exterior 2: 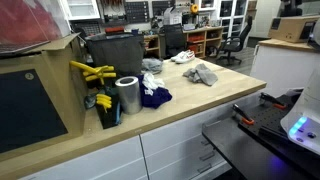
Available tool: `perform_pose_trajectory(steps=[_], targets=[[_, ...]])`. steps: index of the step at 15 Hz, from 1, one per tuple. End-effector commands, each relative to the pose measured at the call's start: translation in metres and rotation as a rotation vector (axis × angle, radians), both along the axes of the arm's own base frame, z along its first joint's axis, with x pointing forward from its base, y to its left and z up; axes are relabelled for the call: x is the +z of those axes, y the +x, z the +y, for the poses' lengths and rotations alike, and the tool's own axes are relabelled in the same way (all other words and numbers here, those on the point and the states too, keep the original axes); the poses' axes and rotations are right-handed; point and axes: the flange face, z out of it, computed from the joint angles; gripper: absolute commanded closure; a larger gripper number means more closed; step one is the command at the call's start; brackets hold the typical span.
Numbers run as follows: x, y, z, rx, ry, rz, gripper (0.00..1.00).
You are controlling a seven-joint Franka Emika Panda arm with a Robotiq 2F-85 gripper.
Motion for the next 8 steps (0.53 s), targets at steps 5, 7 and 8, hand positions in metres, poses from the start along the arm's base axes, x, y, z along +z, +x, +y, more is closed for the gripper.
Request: perform_pose_trajectory(steps=[5,7,8], targets=[[0.0005,0.0002,0.0001,0.0,0.0,0.0,0.0],[0.0005,0.0002,0.0001,0.0,0.0,0.0,0.0],[-0.0035,0.009,0.0052,0.007,-0.002,0.008,0.0]])
